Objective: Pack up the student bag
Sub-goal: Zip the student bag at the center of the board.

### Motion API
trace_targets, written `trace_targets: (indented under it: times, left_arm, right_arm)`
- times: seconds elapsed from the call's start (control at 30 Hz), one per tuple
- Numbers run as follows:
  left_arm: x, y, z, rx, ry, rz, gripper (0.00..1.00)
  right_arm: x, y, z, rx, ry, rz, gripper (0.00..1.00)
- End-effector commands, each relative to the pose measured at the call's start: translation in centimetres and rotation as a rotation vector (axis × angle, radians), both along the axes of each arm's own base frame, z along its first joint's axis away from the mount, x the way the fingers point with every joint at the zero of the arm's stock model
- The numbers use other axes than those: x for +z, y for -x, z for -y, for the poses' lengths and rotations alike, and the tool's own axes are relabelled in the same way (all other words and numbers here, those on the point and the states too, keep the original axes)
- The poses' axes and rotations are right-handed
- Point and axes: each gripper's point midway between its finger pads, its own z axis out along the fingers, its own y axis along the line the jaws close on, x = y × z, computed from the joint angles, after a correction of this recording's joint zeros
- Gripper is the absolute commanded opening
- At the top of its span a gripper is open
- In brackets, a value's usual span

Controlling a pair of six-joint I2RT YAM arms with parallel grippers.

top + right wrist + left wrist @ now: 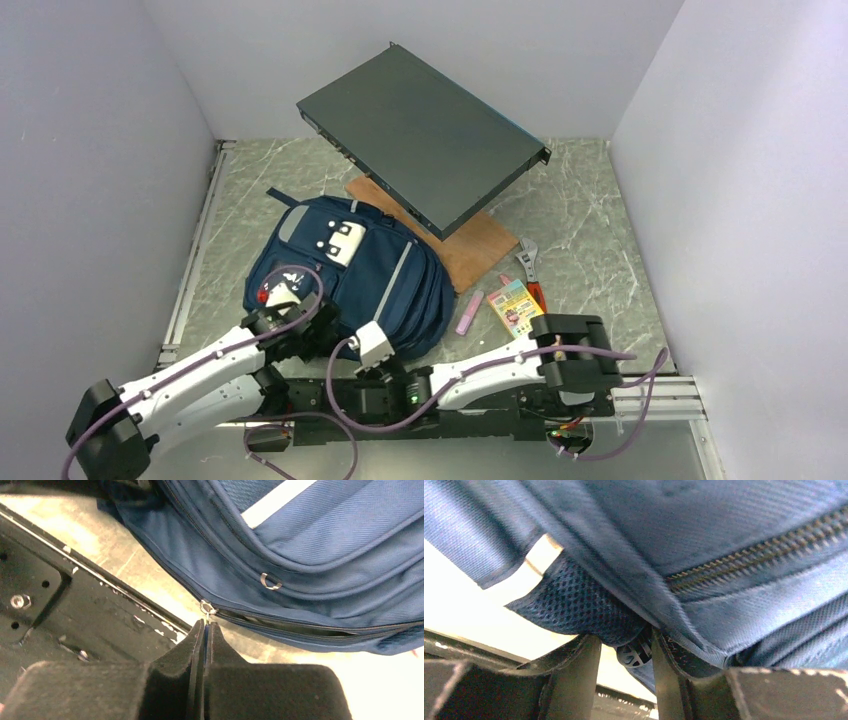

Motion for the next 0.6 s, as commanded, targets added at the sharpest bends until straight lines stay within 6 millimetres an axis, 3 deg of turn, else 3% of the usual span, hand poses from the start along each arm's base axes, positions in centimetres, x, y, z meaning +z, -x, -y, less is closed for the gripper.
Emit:
trace_targets:
  times: [0.0,0.13,0.27,0.37,0.47,0.57]
  left_arm:
    - [-0.3,-4.0,-4.5,0.111,-0.132,0.091,0.43]
    - [1.3,-6.0,-8.6,0.194,-0.196,0.083,0.42]
    - [3.2,-6.9,-10.9,0.228,-0.190,0.059,0.39]
    - [4.0,-6.7,-8.9,0.144,-0.092,0.035,0.43]
    - [4.1,-5.4,-5.4,0.031,0.085,0.012,0.49]
    - [4.3,-3.4,-3.5,-0.003,0.202,-0.005,0.56]
  right_arm:
    - [1.9,1.6,0.3,0.240,-0.007,-0.008,0.00]
    - [1.3,1.9,2.3,0.360,0.032,0.006,0.00]
    - [1.5,-1.5,5.5,0.240,0.055,0.041,0.00]
    - [2.9,-2.4,5.3,0.219,-0.013,0.064,0.00]
    - [4.1,-1.6,3.2,0.283,-0.104,0.058,0.00]
    - [4.3,-1.5,1.7,0.306,-0.132,0.062,0.00]
